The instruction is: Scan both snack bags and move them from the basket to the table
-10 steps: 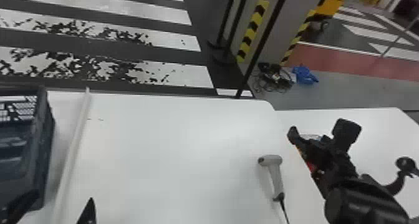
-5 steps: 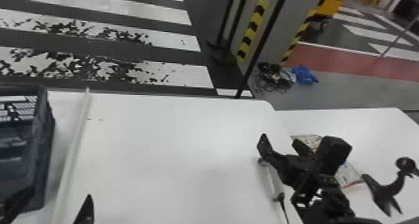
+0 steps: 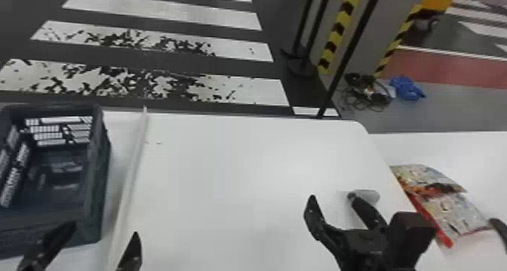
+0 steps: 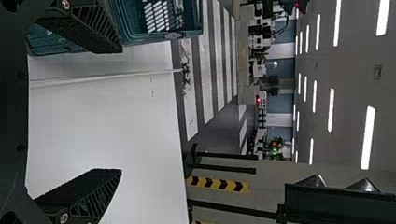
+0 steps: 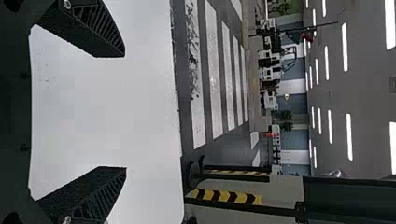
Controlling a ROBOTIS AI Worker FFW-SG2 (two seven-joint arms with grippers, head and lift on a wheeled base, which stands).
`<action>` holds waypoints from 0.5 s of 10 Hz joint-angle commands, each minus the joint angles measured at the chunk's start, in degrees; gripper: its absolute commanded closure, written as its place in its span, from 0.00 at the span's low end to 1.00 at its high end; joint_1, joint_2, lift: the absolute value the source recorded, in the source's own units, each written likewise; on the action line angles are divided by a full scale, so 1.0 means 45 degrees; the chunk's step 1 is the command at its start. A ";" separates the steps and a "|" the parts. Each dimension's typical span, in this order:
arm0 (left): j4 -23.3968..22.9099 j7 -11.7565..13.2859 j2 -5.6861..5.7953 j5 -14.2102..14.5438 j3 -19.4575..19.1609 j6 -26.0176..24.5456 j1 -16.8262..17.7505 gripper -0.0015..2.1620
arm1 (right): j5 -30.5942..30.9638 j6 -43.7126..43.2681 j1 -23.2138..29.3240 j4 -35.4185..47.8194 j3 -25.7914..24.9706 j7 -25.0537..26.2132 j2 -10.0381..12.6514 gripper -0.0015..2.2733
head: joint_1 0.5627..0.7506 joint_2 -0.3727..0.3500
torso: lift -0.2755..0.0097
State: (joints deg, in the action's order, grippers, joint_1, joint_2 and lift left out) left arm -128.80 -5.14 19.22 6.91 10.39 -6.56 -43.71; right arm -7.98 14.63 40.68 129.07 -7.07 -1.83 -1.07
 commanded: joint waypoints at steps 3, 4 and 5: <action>-0.1260 0.0047 0.0007 -0.0013 -0.0628 0.0646 -0.1770 0.04 | 0.0308 -0.1579 0.1624 -0.0011 0.0771 0.0054 0.0004 0.03 | 0.70 0.30 | 0.62; -0.1260 0.0008 -0.0052 -0.0071 -0.0628 0.1154 -0.2103 0.04 | 0.0152 -0.2048 0.2112 -0.0031 0.0790 0.0054 -0.0016 0.03 | 0.70 0.31 | 0.62; -0.1260 -0.0070 -0.0071 -0.0130 -0.0570 0.1623 -0.2395 0.04 | 0.0035 -0.2946 0.2757 0.0047 0.0829 0.0054 -0.0055 0.03 | 0.70 0.31 | 0.62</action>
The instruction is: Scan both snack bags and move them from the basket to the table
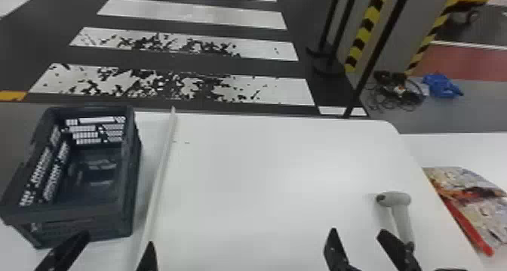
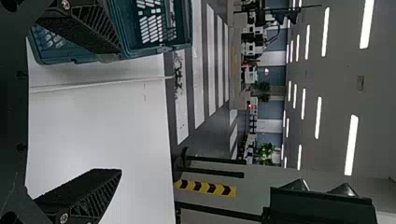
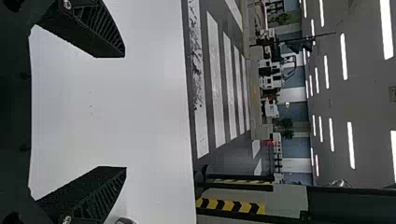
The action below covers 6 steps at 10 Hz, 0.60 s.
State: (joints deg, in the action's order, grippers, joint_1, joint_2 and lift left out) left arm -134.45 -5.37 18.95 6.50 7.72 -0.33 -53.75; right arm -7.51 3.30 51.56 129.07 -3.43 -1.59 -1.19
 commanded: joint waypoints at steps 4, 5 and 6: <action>-0.0024 -0.0487 -0.0168 -0.0389 0.0199 0.1136 -0.0906 0.04 | -0.0167 -0.3789 0.2370 -0.0225 0.0117 -0.0036 -0.0281 0.03 | 0.70 0.29 | 0.62; 0.0132 -0.0507 -0.0188 -0.0409 0.0179 0.1136 -0.0926 0.04 | -0.0167 -0.4453 0.2623 -0.0361 0.0078 -0.0036 -0.0359 0.03 | 0.70 0.28 | 0.62; 0.0308 -0.0604 -0.0227 -0.0409 0.0120 0.1370 -0.1004 0.04 | -0.0167 -0.4921 0.2819 -0.0439 0.0078 -0.0036 -0.0399 0.03 | 0.70 0.27 | 0.62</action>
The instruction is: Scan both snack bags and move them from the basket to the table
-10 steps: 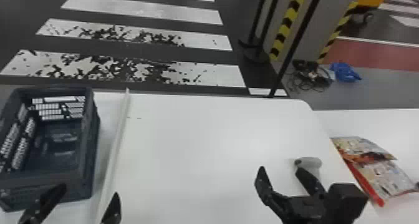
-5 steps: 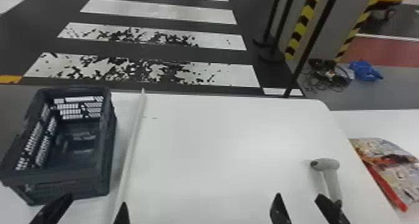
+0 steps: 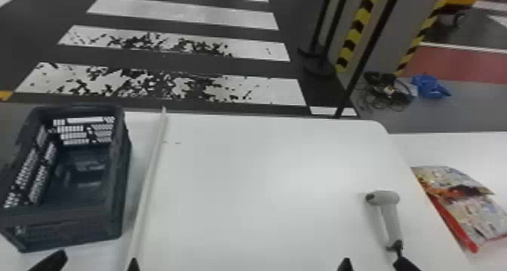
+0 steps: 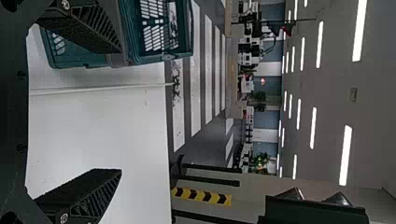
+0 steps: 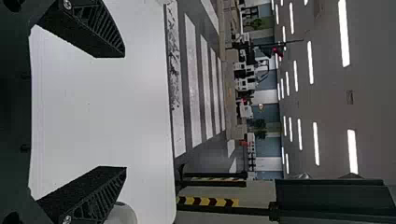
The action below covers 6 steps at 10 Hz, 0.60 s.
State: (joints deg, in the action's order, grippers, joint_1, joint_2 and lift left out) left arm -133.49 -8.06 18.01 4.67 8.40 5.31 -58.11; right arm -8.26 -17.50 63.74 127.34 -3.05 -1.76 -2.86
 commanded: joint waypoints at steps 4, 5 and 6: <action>0.0681 -0.0085 -0.0388 -0.0002 -0.0206 0.1172 -0.0367 0.04 | 0.0000 -0.0846 -0.0004 -0.0485 0.0034 0.0020 -0.0204 0.03 | 0.70 0.28 | 0.62; 0.0622 -0.0104 -0.0486 -0.0002 -0.0284 0.1367 -0.0465 0.04 | -0.0058 -0.1041 -0.0043 -0.0621 -0.0005 0.0039 -0.0263 0.03 | 0.70 0.29 | 0.62; 0.0485 -0.0104 -0.0486 -0.0002 -0.0323 0.1406 -0.0602 0.04 | -0.0195 -0.1158 -0.0063 -0.0778 -0.0045 0.0039 -0.0302 0.03 | 0.70 0.30 | 0.62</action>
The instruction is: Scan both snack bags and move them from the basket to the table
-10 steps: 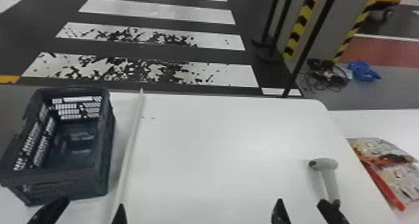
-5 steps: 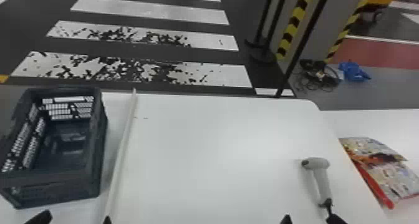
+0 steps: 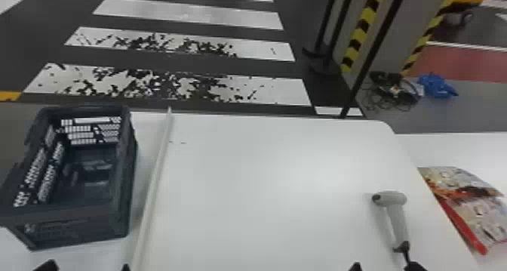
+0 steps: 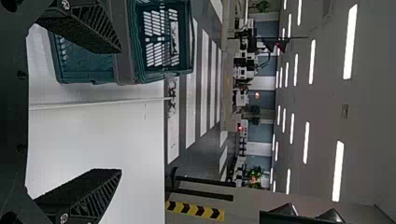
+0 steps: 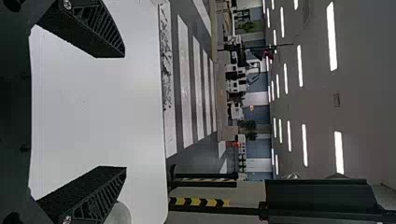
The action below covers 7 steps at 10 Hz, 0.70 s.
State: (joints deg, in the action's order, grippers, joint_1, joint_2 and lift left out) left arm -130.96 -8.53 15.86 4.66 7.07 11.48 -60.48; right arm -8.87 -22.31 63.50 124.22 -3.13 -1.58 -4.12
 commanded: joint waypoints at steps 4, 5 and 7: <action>-0.0096 0.0001 -0.0048 -0.0019 -0.0008 0.0036 -0.0134 0.04 | -0.0079 -0.0518 -0.0011 -0.0202 -0.0046 0.0000 -0.0023 0.03 | 0.70 0.28 | 0.62; -0.0076 0.0001 -0.0048 -0.0019 -0.0008 0.0036 -0.0134 0.04 | -0.0079 -0.0557 -0.0011 -0.0241 -0.0046 0.0000 -0.0023 0.03 | 0.70 0.28 | 0.62; -0.0057 0.0020 -0.0048 -0.0019 0.0011 0.0036 -0.0134 0.04 | -0.0079 -0.0831 -0.0030 -0.0339 -0.0046 0.0000 -0.0023 0.03 | 0.70 0.28 | 0.62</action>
State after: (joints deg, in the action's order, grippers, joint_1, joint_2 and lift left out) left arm -131.28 -8.43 15.64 4.57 7.09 11.64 -61.08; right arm -9.23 -25.77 63.39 122.75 -3.34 -1.58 -4.22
